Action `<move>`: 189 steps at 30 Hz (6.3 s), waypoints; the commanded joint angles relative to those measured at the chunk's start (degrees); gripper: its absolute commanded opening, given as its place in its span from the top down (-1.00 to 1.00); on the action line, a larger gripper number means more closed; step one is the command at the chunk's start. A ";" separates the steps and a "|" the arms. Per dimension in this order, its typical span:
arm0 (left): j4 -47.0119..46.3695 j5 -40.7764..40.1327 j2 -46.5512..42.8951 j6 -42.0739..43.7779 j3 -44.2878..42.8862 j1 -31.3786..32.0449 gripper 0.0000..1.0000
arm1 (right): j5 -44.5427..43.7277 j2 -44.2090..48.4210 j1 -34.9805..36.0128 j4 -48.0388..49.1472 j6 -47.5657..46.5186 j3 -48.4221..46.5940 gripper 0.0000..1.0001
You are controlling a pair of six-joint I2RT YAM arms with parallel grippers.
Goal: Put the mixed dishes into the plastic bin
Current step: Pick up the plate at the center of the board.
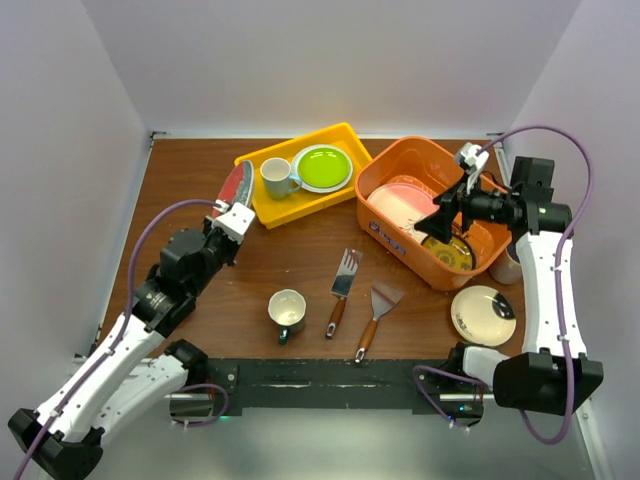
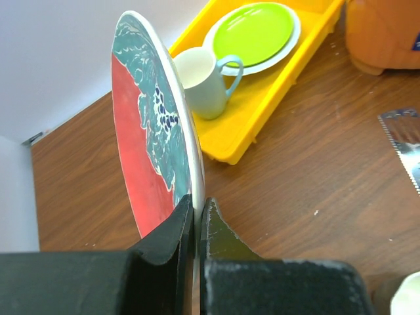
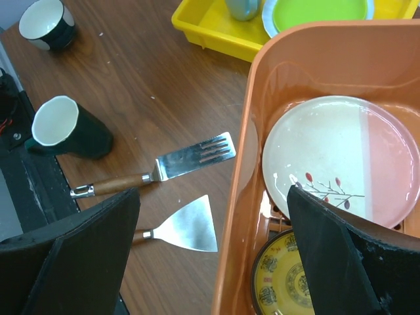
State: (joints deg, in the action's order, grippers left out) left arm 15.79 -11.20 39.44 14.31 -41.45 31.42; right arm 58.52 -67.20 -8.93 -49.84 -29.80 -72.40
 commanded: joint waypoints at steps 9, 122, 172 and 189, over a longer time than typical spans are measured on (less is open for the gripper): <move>-10.96 9.26 -1.74 -1.82 -9.52 0.57 1.00 | -2.79 -2.15 6.90 -7.11 -2.11 -8.98 -0.97; -29.76 -29.22 21.64 25.95 -13.92 44.52 1.00 | -7.02 4.36 10.25 1.50 21.89 -15.14 -0.97; -50.50 -33.80 40.71 42.56 -20.33 47.15 1.00 | -23.80 -10.76 20.53 4.93 40.97 -20.68 -0.49; -27.07 -22.83 31.76 23.24 -23.24 47.42 -0.50 | -19.77 -5.93 15.71 11.51 40.69 -18.76 1.00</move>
State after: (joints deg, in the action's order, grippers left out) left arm -15.07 -40.34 81.82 46.96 -60.73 79.46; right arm 33.65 -77.69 10.63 -47.42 15.31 -92.03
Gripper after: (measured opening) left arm 0.643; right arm 0.094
